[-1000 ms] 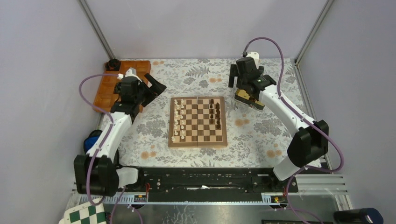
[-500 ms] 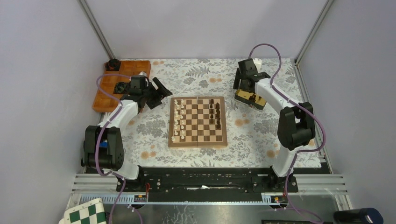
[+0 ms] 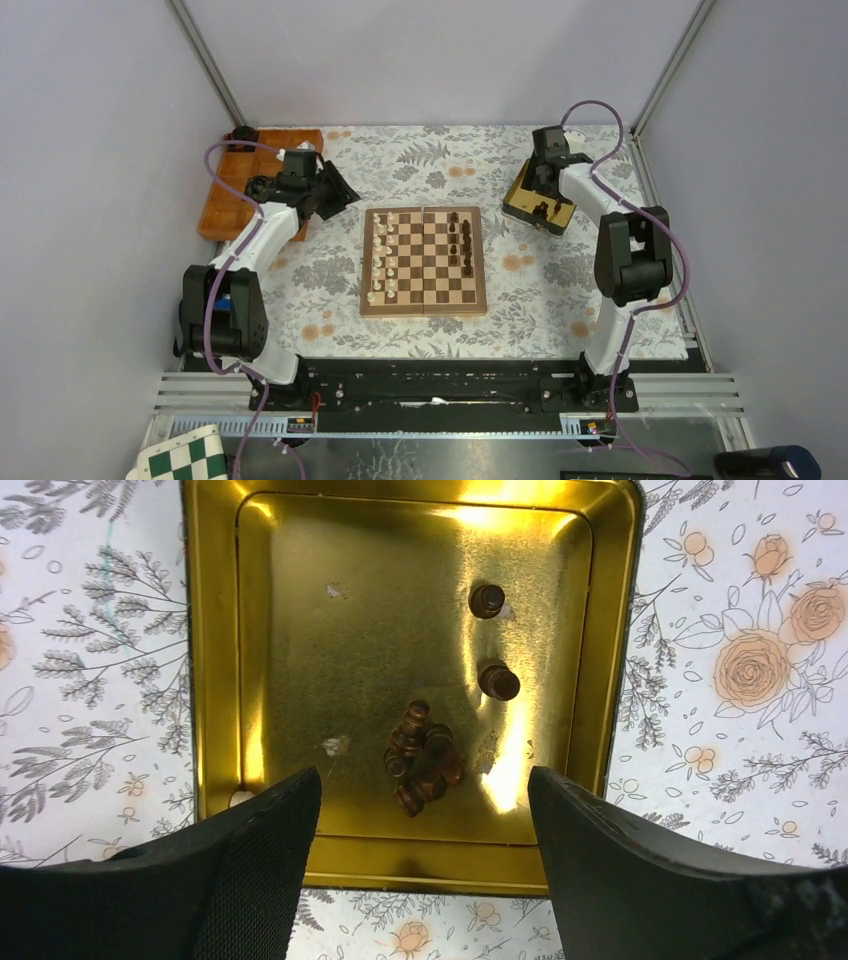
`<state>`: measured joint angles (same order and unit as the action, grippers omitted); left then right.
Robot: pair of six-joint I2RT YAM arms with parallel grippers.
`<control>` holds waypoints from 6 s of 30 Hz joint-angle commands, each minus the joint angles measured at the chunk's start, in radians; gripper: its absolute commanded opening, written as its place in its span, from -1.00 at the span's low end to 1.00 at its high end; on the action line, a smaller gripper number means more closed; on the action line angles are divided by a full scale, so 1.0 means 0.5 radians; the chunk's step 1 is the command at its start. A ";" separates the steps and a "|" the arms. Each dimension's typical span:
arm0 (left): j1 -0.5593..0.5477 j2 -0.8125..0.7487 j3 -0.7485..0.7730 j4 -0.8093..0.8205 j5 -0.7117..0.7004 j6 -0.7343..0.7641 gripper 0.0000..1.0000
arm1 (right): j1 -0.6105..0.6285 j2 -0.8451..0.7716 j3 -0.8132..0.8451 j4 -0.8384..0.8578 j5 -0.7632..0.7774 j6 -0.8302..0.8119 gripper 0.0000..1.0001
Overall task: Set up the chess pieces on the board
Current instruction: Pick up the chess piece from the storage box.
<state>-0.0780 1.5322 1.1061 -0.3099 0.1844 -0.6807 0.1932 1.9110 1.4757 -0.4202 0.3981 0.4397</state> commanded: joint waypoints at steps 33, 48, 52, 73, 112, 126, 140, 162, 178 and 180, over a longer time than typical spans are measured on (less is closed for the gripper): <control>-0.048 0.062 0.121 -0.094 -0.214 0.154 0.05 | -0.183 0.257 0.176 -0.001 -0.088 0.160 0.37; -0.062 0.029 0.095 -0.098 -0.227 0.144 0.04 | -0.215 0.278 0.072 0.045 -0.148 0.192 0.27; -0.065 0.025 0.094 -0.109 -0.234 0.144 0.04 | -0.221 0.284 0.053 0.054 -0.160 0.198 0.17; -0.076 0.031 0.095 -0.114 -0.240 0.149 0.03 | -0.257 0.295 0.055 0.068 -0.143 0.189 0.00; -0.077 0.100 0.166 -0.125 -0.244 0.191 0.02 | -0.282 0.329 0.098 0.057 -0.072 0.136 -0.33; -0.077 0.111 0.161 -0.125 -0.243 0.193 0.01 | -0.284 0.308 0.103 0.052 -0.049 0.112 -0.28; -0.077 0.081 0.138 -0.126 -0.244 0.197 0.01 | -0.284 0.292 0.111 0.064 -0.036 0.100 -0.13; -0.077 0.029 0.098 -0.125 -0.248 0.173 0.01 | -0.286 0.279 0.120 0.070 -0.058 0.082 -0.75; -0.080 -0.116 0.023 -0.126 -0.264 0.116 0.00 | -0.256 -0.056 0.000 0.069 -0.121 0.013 -0.97; -0.079 -0.147 0.022 -0.132 -0.270 0.115 0.00 | -0.236 -0.132 -0.018 0.059 -0.144 0.001 -0.99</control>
<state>-0.1116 1.5089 1.1252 -0.3695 0.0757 -0.6151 0.0601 1.9797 1.4689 -0.4099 0.3439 0.4614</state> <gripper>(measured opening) 0.502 0.229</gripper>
